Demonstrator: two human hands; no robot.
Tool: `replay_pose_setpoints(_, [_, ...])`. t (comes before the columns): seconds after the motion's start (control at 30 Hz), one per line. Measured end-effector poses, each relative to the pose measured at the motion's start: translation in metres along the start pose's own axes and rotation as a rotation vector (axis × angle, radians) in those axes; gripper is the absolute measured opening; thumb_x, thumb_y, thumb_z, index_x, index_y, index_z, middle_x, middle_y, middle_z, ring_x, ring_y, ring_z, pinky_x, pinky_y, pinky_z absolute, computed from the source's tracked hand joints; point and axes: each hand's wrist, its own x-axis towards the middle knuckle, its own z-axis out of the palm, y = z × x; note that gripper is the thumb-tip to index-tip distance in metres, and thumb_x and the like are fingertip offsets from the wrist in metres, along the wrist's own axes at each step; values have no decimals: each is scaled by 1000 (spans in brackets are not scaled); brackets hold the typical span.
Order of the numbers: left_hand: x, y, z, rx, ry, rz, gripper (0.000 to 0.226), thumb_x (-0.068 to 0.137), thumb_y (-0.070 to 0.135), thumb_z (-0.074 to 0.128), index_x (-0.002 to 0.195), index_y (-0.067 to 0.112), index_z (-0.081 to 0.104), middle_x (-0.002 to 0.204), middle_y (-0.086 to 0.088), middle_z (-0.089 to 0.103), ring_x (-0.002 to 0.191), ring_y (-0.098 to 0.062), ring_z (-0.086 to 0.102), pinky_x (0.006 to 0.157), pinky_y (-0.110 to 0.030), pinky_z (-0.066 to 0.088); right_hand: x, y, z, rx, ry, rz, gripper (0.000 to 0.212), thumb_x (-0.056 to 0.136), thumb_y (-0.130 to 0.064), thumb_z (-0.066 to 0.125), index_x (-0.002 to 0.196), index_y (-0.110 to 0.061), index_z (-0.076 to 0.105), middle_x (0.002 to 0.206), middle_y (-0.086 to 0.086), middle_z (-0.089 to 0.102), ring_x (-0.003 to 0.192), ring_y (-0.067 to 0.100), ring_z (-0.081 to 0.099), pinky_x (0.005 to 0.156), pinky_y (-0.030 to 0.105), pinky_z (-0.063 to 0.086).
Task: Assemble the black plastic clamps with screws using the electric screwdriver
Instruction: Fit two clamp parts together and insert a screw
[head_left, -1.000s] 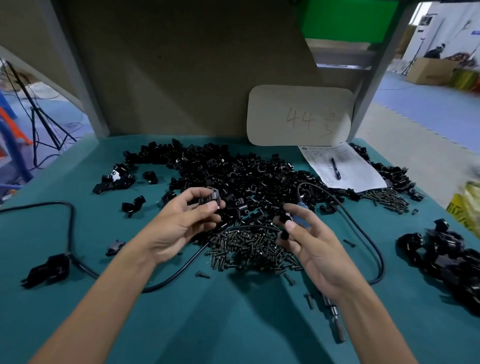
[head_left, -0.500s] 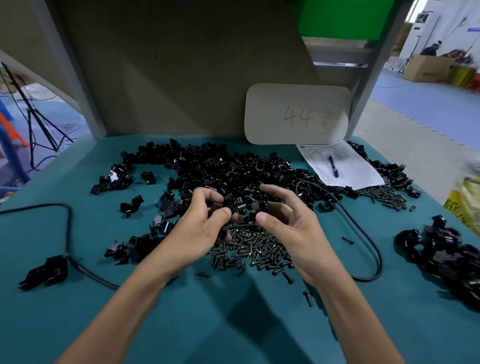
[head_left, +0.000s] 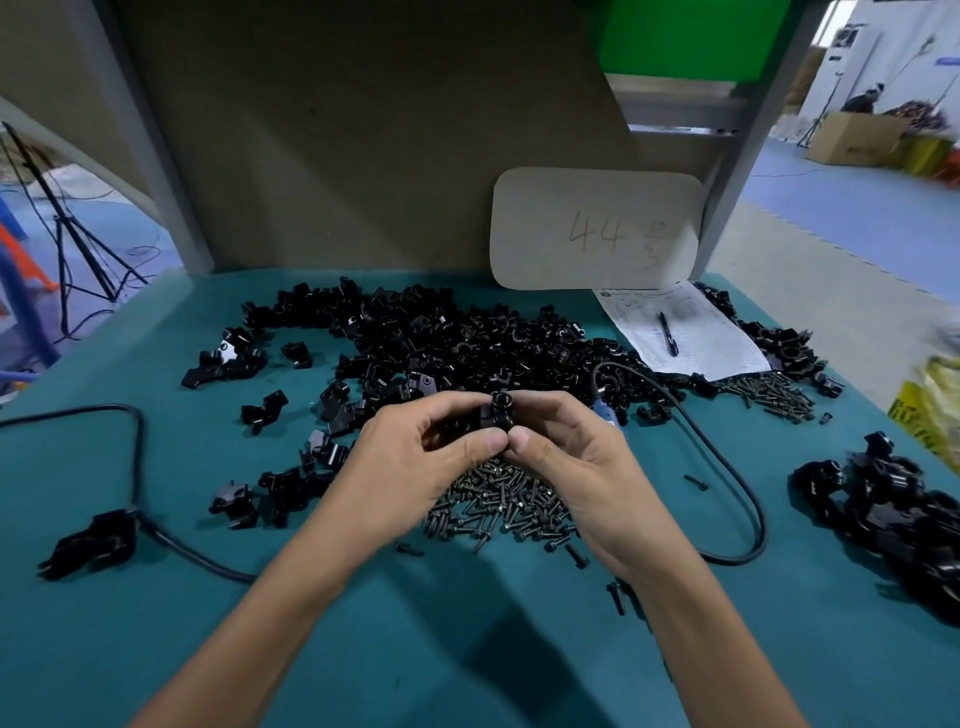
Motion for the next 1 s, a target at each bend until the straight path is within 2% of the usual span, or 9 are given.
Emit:
replay_pose_setpoints(0.23, [1,7,5,-10,100,88,42,82,53,76,121,38,71,116,15,71,111,-7,67,97,-39,55,-2,-9,3,221,-8,24,28,87,-10,66,115,-14,68,104,2,76,99,16,71,90,29,58])
replay_pose_setpoints(0.43, [1,12,6,-32,124,147,39,83,44,77,120,31,74,116,10,71,113,-12,66,99,-40,54,-3,-15,4,240,8,8,27,87,-10,66,100,-29,79,101,0,77,96,14,72,86,27,59])
replay_pose_setpoints(0.73, [-3,14,4,-39,132,120,40,81,46,77,118,31,75,101,6,69,98,-12,68,89,-38,58,-6,-20,9,250,11,19,24,85,-13,68,101,-27,80,100,1,77,92,13,74,81,25,59])
replay_pose_setpoints(0.9, [-7,17,5,-63,138,120,39,80,48,79,118,37,74,99,-3,66,95,-21,66,87,-49,55,-7,-23,11,243,-21,17,25,85,-12,68,99,-29,79,100,1,77,93,13,73,90,33,61])
replay_pose_setpoints(1.0, [-8,19,7,-81,161,122,43,76,51,80,117,40,74,96,-5,63,92,-23,63,84,-46,55,-8,-24,11,241,-28,16,24,85,-13,69,100,-28,79,100,0,77,95,14,73,93,35,60])
